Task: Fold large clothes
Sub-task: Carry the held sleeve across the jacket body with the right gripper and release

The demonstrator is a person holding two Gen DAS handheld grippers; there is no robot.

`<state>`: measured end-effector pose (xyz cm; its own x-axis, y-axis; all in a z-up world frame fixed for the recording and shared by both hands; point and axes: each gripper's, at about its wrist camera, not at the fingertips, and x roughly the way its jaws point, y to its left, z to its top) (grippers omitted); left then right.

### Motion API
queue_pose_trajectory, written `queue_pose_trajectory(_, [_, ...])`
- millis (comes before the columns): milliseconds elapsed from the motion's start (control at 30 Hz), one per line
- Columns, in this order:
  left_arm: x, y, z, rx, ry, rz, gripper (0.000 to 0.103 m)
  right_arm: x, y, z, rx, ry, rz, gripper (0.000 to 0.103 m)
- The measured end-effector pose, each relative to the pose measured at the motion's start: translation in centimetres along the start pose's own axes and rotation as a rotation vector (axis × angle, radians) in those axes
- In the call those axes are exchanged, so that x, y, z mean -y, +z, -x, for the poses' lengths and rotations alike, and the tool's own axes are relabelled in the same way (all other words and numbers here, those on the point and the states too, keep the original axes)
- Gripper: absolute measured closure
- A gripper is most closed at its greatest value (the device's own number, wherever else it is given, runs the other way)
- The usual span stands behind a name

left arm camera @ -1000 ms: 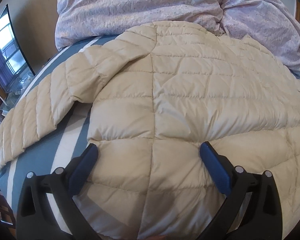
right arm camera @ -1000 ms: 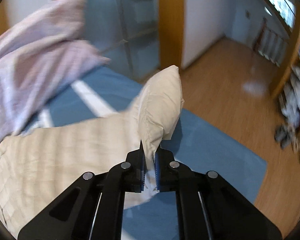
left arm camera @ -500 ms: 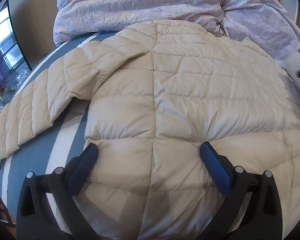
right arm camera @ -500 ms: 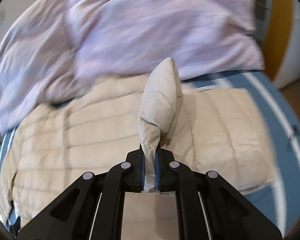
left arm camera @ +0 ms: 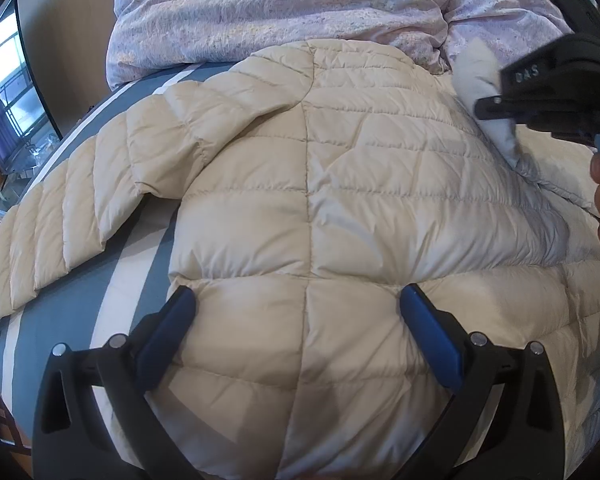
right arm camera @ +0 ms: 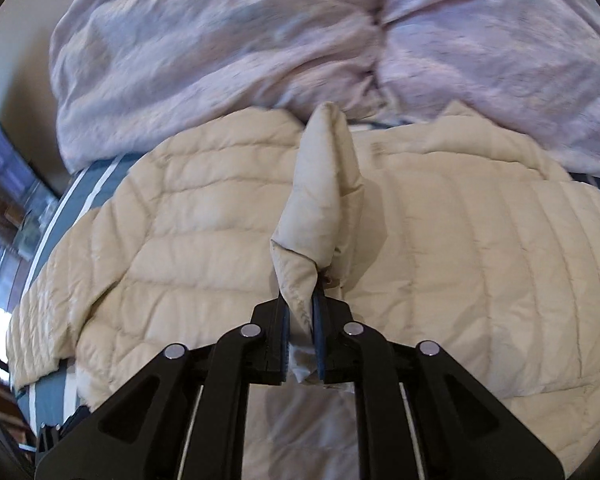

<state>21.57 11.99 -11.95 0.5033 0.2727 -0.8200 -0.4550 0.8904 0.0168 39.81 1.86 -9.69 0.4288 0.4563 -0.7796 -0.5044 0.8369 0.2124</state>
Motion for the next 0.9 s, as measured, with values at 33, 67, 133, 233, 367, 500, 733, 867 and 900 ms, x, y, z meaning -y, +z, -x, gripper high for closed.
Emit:
queue_pose_trajectory(33, [0.0, 0.0, 0.0, 0.0, 0.0, 0.0, 0.002, 0.0, 0.3, 0.0, -0.007, 0.022, 0.009, 0.065])
queue_pose_trajectory(67, [0.0, 0.0, 0.0, 0.0, 0.0, 0.0, 0.002, -0.3, 0.3, 0.5, 0.002, 0.052, 0.019, 0.057])
queue_pose_trajectory(133, [0.0, 0.0, 0.0, 0.0, 0.0, 0.0, 0.002, -0.2, 0.4, 1.9, 0.059, 0.069, 0.021, 0.04])
queue_pose_trajectory(233, [0.0, 0.0, 0.0, 0.0, 0.0, 0.0, 0.002, 1.2, 0.8, 4.4, 0.165, 0.054, -0.007, 0.04])
queue_pose_trajectory(367, [0.0, 0.0, 0.0, 0.0, 0.0, 0.0, 0.002, 4.9, 0.9, 3.5, 0.16, -0.114, -0.098, 0.04])
queue_pose_trajectory(500, [0.1, -0.1, 0.0, 0.0, -0.001, 0.001, 0.002, 6.0, 0.0, 0.5, 0.076, -0.185, -0.12, 0.039])
queue_pose_trajectory(733, [0.0, -0.1, 0.0, 0.0, -0.001, 0.0, 0.002, 3.3, -0.8, -2.1, 0.057, -0.21, -0.055, 0.014])
queue_pose_trajectory(867, [0.0, -0.1, 0.0, 0.001, -0.001, 0.001, 0.002, 3.3, -1.4, -3.3, 0.048, -0.228, -0.07, 0.007])
queue_pose_trajectory(900, [0.1, 0.0, 0.0, 0.001, -0.001, 0.0, 0.002, 3.4, -1.5, -3.5, 0.046, -0.235, -0.07, 0.006])
